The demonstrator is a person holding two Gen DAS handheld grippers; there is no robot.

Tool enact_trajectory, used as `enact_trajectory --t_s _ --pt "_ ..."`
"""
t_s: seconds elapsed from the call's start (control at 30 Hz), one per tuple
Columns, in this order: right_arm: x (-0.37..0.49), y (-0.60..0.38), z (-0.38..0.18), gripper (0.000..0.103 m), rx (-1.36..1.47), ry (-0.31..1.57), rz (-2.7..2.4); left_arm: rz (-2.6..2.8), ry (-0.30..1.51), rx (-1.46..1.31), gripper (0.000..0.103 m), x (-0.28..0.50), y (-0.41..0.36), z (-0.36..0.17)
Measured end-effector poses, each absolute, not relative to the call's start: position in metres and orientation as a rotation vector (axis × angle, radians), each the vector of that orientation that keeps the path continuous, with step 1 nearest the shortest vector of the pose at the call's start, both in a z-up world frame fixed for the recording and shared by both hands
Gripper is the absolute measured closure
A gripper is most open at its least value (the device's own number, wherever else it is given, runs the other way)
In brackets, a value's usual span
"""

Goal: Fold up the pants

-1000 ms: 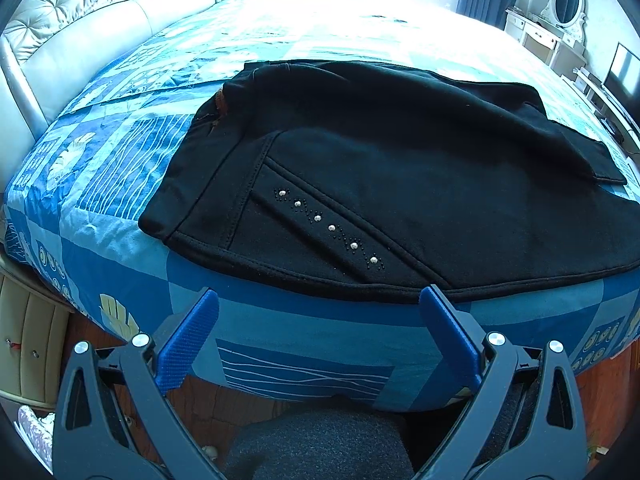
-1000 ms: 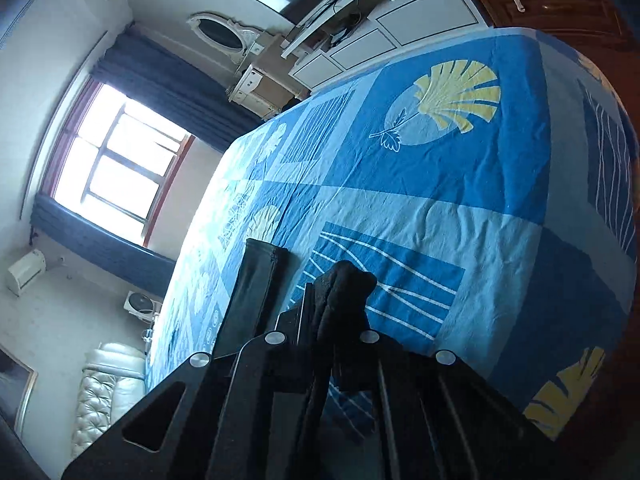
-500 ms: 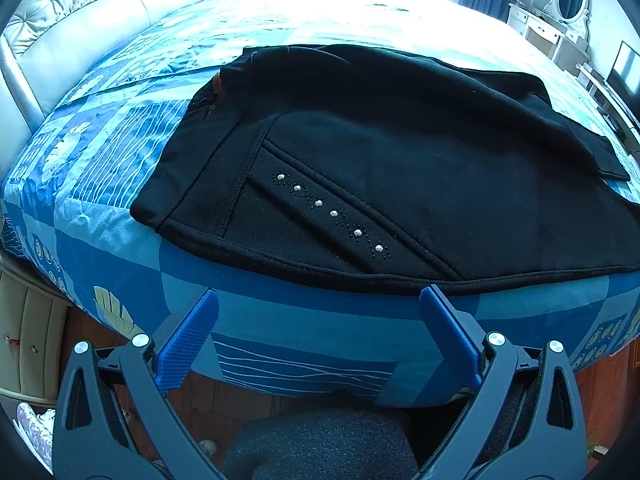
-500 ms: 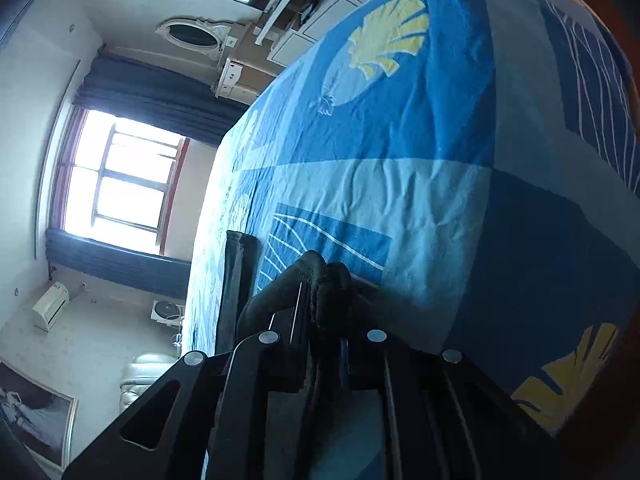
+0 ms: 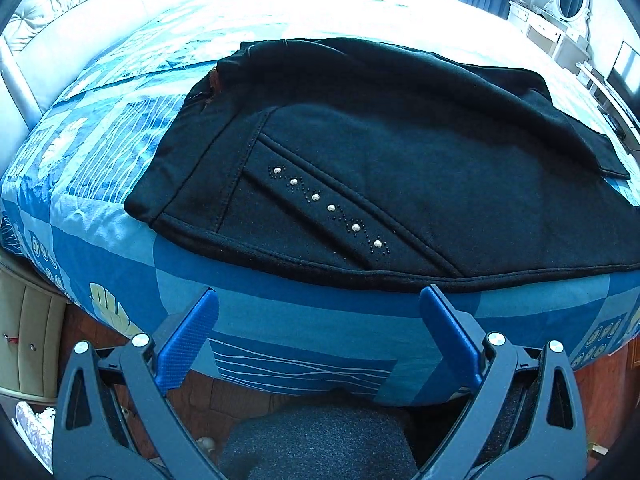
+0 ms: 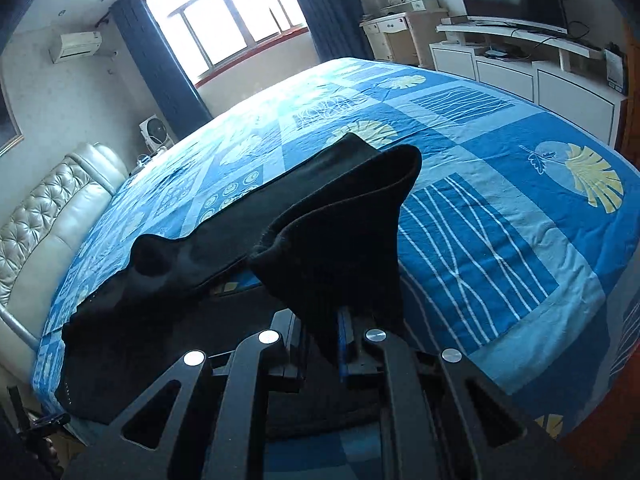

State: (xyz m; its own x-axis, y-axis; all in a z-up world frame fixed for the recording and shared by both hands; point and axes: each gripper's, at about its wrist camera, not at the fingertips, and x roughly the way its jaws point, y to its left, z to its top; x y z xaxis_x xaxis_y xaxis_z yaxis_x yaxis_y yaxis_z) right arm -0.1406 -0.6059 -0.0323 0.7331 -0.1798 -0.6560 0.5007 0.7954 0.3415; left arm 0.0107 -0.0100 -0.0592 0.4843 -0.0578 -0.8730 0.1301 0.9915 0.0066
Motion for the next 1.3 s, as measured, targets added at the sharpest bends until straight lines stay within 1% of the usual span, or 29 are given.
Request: enact_trajectory --t_s 0.07,0.17,0.27,0.3,0.33,0.4,0.5,0.57,0.63,0.67,0.7,0.73,0.83,0.93,1.0,1.13,1.17,1.2,1.3 --pt "-0.153 -0.636 -0.043 0.092 0.569 0.667 -0.51 -0.116 1.061 0.069 0.003 0.011 -0.009 -0.059" --pt "-0.179 -0.68 -0.085 0.092 0.817 0.737 -0.559 -0.12 1.069 0.064 0.003 0.012 -0.01 -0.059" --pt "-0.205 -0.693 -0.1 0.091 1.018 0.634 -0.489 -0.118 1.066 0.065 0.003 0.012 -0.01 -0.059" --pt "-0.213 -0.697 -0.102 0.088 1.074 0.596 -0.484 -0.117 1.065 0.066 0.003 0.012 -0.01 -0.059" --pt "-0.221 -0.701 -0.103 0.086 1.114 0.558 -0.493 -0.116 1.064 0.066 0.003 0.012 -0.01 -0.059" --pt "-0.24 -0.708 -0.102 0.079 1.158 0.486 -0.564 -0.113 1.061 0.066 0.003 0.012 -0.009 -0.059" --pt "-0.257 -0.711 -0.097 0.078 1.173 0.455 -0.684 -0.113 1.041 0.082 0.003 0.011 -0.009 -0.057" --pt "-0.258 -0.705 -0.086 0.075 1.136 0.461 -0.727 -0.114 1.013 0.101 0.003 0.011 -0.009 -0.052" --pt "-0.252 -0.695 -0.071 0.069 1.087 0.448 -0.702 -0.113 0.99 0.113 0.003 0.014 -0.007 -0.047" --pt "-0.246 -0.688 -0.063 0.068 1.061 0.443 -0.68 -0.105 0.993 0.108 0.003 0.017 -0.005 -0.045" --pt "-0.239 -0.681 -0.054 0.063 1.032 0.442 -0.654 -0.098 1.007 0.096 0.003 0.022 -0.002 -0.044" --pt "-0.229 -0.672 -0.046 0.06 1.003 0.447 -0.621 -0.104 1.023 0.083 0.003 0.026 0.002 -0.044" --pt "-0.188 -0.641 -0.027 0.051 0.911 0.512 -0.494 -0.162 1.067 0.081 0.003 0.044 0.013 -0.042" --pt "-0.142 -0.6 -0.014 0.05 0.811 0.589 -0.346 -0.203 1.033 0.145 0.003 0.063 0.023 -0.032" --pt "-0.113 -0.569 -0.005 0.043 0.727 0.63 -0.282 -0.237 1.026 0.156 0.003 0.083 0.033 -0.025" --pt "-0.063 -0.506 0.01 0.042 0.582 0.671 -0.154 -0.222 1.125 0.143 0.003 0.147 0.063 -0.028" --pt "-0.052 -0.491 0.012 0.041 0.548 0.682 -0.127 -0.198 1.141 0.14 0.003 0.165 0.072 -0.03" --pt "-0.04 -0.476 0.014 0.038 0.514 0.692 -0.098 -0.174 1.159 0.136 0.003 0.184 0.082 -0.033" --pt "-0.009 -0.436 0.018 0.037 0.406 0.714 -0.036 -0.183 1.199 0.066 0.003 0.237 0.11 -0.042"
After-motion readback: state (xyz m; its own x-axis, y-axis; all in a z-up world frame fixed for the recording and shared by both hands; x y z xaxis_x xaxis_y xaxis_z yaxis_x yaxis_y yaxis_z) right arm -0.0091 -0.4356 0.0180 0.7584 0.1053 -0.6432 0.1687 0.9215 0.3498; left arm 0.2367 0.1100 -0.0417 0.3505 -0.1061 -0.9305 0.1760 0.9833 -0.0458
